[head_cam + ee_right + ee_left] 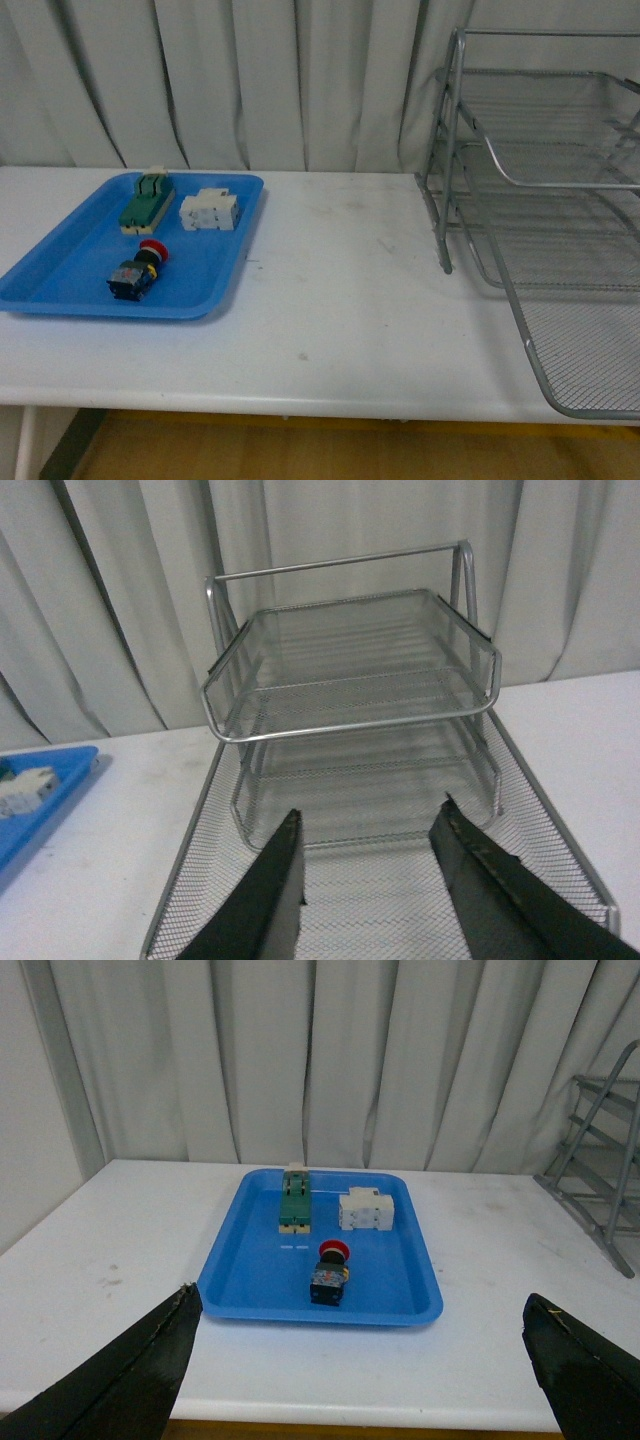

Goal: Place button on rack with both arms

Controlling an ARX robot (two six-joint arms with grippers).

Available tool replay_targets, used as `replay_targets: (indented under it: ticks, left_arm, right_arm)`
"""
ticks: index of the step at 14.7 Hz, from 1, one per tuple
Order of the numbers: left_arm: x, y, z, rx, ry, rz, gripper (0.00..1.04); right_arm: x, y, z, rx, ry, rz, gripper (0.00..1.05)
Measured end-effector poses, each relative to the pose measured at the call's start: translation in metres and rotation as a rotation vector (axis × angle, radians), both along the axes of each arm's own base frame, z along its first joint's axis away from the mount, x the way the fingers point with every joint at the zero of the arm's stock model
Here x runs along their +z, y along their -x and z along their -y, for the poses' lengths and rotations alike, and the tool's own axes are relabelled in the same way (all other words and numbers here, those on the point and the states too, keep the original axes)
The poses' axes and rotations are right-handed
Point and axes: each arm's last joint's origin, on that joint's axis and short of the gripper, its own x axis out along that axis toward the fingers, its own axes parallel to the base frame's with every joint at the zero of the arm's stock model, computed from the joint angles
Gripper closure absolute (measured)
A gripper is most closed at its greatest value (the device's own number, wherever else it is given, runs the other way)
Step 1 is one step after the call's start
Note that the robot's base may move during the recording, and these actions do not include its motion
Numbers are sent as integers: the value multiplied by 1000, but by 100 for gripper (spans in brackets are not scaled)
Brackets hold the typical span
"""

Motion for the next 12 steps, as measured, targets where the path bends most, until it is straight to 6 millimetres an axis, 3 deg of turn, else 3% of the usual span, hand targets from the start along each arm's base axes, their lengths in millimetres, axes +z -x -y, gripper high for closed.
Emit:
replay_targets:
  ticks: [3,4,6,12]
  left_arm:
    - [0,0,0,0,0,0,7]
    - [0,0,0,0,0,0,7]
    - [0,0,0,0,0,0,7]
    - [0,0,0,0,0,0,7]
  right_arm:
    - [13,14,-9,-3,115,8,97]
    - [16,18,-11,-14,124,11,103]
    - [19,27,-23,13,130,12,103]
    - [22,44,-22,-2,130,-11,103]
